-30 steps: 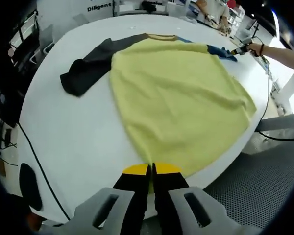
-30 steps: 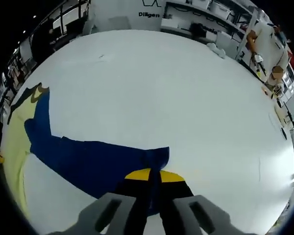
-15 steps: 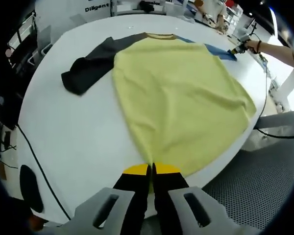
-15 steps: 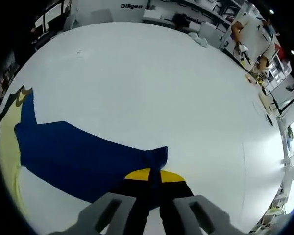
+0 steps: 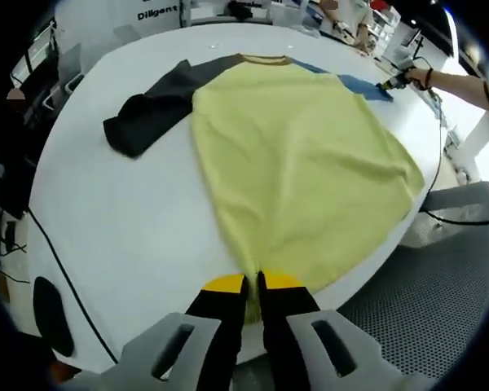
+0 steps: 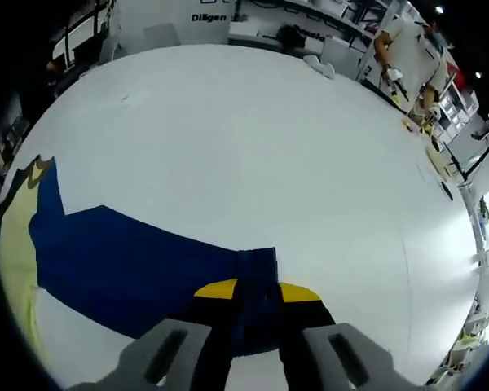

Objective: Fold the garment on the visible template until the final outline fits inside the template.

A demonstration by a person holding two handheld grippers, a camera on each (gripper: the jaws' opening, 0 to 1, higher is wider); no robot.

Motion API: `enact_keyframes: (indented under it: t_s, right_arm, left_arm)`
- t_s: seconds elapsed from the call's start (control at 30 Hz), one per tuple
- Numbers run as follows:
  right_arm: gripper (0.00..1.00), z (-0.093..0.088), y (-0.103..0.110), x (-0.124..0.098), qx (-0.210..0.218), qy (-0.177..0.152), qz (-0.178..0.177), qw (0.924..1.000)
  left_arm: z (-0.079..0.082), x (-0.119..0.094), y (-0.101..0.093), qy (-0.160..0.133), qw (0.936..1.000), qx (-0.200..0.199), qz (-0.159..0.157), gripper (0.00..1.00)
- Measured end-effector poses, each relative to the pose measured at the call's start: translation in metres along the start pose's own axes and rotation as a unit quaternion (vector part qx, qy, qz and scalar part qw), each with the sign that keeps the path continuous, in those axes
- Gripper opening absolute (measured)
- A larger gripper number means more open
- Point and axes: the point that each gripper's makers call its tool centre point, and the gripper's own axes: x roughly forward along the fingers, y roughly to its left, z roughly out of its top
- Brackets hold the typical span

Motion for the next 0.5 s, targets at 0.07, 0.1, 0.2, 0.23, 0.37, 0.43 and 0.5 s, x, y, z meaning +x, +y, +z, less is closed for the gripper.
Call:
enact_keyframes:
  t_s: [0.07, 0.1, 0.2, 0.23, 0.37, 0.43, 0.5]
  right_arm:
    - [0.24, 0.01, -0.002, 0.002, 0.024, -0.027, 0.018, 0.9992]
    - [0.25, 0.009, -0.002, 0.0, 0.043, -0.028, 0.025, 0.9984]
    - [0.31, 0.006, 0.0, -0.006, 0.056, -0.033, 0.033, 0.9973]
    - [0.34, 0.003, -0.001, -0.007, 0.058, -0.032, 0.033, 0.9973]
    - [0.4, -0.007, -0.009, -0.001, 0.063, -0.018, 0.036, 0.9972]
    - [0.41, -0.016, -0.008, -0.002, 0.071, -0.006, 0.038, 0.9967]
    - [0.41, -0.021, -0.011, -0.001, 0.077, 0.001, 0.04, 0.9962]
  left_arm:
    - [0.019, -0.005, -0.008, -0.053, 0.9972, -0.044, -0.027, 0.29]
    - [0.029, -0.01, -0.01, -0.077, 0.9952, -0.051, -0.035, 0.31]
    - [0.043, -0.02, -0.013, -0.108, 0.9914, -0.06, -0.044, 0.32]
    - [0.048, -0.024, -0.013, -0.117, 0.9903, -0.06, -0.044, 0.35]
    - [0.056, -0.031, -0.016, -0.131, 0.9884, -0.063, -0.045, 0.55]
    - [0.056, -0.031, -0.016, -0.134, 0.988, -0.064, -0.042, 0.57]
    - [0.055, -0.031, -0.016, -0.133, 0.9882, -0.065, -0.038, 0.65]
